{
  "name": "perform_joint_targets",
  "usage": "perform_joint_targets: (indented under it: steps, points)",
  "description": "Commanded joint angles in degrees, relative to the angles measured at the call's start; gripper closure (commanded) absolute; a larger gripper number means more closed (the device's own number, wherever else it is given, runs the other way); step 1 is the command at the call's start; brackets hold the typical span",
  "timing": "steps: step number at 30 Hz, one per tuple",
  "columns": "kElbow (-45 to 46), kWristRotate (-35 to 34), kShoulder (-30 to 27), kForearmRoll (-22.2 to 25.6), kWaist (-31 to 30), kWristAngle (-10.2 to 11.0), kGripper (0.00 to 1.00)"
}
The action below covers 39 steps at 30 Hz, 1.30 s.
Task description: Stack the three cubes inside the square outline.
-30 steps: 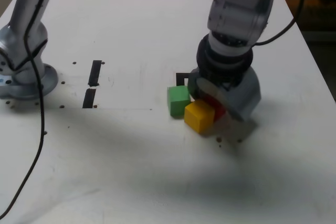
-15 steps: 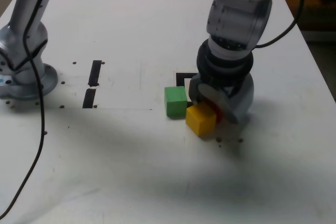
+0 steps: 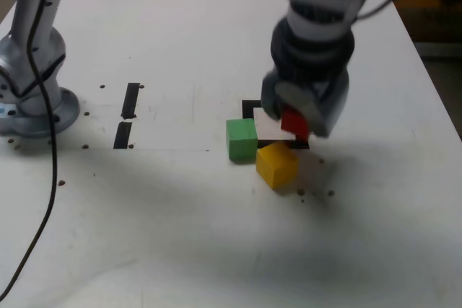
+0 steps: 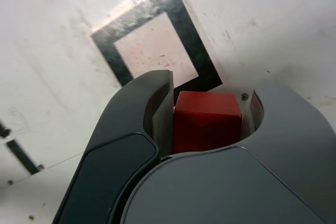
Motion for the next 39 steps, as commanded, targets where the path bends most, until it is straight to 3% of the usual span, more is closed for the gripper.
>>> perform_joint_targets:
  steps: [1,6,14,29,39]
  points:
    - [-1.7,-0.6,-1.3,1.8,0.7,0.5,0.98]
    - [-5.2,-2.7,-3.2,5.2,4.0,0.5,0.98]
    - [-3.6,-7.0,-1.7,5.3,9.2,-2.1,0.98]
    - [0.3,-17.1,1.7,1.7,11.2,-9.6,0.98]
    - [5.7,-18.8,1.6,-4.0,11.2,-12.6,0.98]
